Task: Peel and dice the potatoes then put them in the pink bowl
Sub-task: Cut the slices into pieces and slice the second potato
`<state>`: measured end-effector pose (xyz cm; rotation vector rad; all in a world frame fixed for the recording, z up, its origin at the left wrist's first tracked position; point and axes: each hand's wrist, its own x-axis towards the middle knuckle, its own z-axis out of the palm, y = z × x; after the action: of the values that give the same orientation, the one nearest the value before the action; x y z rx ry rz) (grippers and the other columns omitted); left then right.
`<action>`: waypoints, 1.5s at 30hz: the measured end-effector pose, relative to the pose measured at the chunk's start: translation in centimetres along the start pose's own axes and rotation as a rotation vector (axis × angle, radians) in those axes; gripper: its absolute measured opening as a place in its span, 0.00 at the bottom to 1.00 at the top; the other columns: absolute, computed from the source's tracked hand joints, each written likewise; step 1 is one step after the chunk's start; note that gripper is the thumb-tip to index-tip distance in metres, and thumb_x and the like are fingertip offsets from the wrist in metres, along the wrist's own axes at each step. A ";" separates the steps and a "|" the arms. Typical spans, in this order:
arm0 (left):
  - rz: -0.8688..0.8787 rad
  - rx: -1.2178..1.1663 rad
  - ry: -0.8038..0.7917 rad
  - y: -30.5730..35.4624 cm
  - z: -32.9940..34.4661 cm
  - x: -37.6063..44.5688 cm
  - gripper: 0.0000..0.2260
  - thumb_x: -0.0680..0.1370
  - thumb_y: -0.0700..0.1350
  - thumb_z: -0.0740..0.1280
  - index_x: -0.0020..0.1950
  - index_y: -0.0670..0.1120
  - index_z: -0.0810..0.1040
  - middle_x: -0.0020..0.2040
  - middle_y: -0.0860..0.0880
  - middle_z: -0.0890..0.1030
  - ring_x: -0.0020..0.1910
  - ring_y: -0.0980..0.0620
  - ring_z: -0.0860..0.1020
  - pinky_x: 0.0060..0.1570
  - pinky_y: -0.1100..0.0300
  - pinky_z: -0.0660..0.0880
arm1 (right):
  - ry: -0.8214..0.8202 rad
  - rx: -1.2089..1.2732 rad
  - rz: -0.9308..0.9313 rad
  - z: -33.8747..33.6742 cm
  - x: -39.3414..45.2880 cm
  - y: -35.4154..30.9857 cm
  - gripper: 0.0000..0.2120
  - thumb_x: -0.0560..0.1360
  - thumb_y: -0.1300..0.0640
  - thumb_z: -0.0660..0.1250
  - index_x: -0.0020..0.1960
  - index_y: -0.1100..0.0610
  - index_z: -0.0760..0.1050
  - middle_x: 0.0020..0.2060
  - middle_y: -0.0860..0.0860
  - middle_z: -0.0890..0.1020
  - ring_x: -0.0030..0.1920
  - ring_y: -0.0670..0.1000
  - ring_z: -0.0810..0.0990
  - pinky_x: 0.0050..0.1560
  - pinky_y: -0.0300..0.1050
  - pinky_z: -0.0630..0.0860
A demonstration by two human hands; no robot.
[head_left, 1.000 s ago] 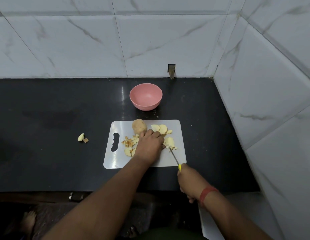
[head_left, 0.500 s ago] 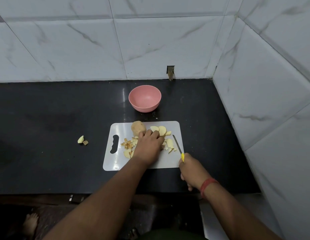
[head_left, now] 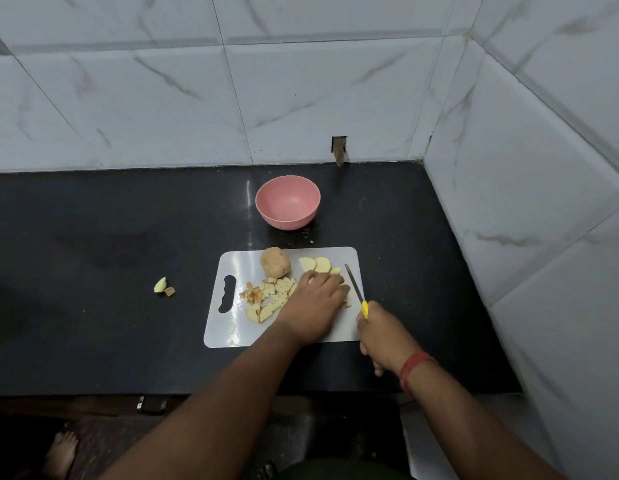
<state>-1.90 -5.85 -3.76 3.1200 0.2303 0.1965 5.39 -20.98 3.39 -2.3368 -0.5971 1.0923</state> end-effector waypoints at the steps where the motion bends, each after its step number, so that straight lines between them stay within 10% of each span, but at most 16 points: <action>1: 0.038 0.006 -0.004 0.4 0.2 0.2 0.16 0.80 0.44 0.62 0.67 0.47 0.75 0.65 0.46 0.75 0.65 0.44 0.72 0.70 0.43 0.64 | 0.010 0.021 -0.011 -0.1 0.1 0.0 0.07 0.81 0.55 0.51 0.55 0.55 0.65 0.41 0.59 0.81 0.23 0.52 0.73 0.24 0.40 0.72; 13: 0.002 0.136 -0.007 -0.4 1.1 -0.1 0.07 0.79 0.42 0.63 0.54 0.45 0.79 0.54 0.45 0.78 0.55 0.43 0.76 0.68 0.47 0.67 | 0.034 0.022 -0.032 -0.1 0.3 0.1 0.09 0.83 0.52 0.51 0.56 0.55 0.66 0.40 0.57 0.79 0.26 0.52 0.73 0.25 0.40 0.73; 27: 0.178 0.067 -0.006 -0.4 1.1 -0.1 0.18 0.83 0.45 0.58 0.72 0.47 0.74 0.71 0.46 0.73 0.73 0.45 0.69 0.77 0.47 0.52 | 0.040 0.055 -0.056 0.1 0.6 -0.3 0.09 0.82 0.52 0.52 0.56 0.54 0.67 0.40 0.57 0.80 0.27 0.52 0.74 0.24 0.40 0.72; 45: 0.211 0.117 0.048 -0.5 0.8 -0.3 0.12 0.80 0.48 0.60 0.50 0.47 0.83 0.47 0.50 0.78 0.51 0.46 0.75 0.72 0.41 0.60 | 0.078 0.035 -0.080 0.0 1.6 -0.1 0.09 0.82 0.51 0.52 0.53 0.54 0.67 0.42 0.58 0.79 0.27 0.53 0.75 0.23 0.41 0.74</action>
<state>-2.14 -5.36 -4.62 3.2548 -0.0927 0.2693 6.35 -20.00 2.51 -2.2935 -0.6316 0.9635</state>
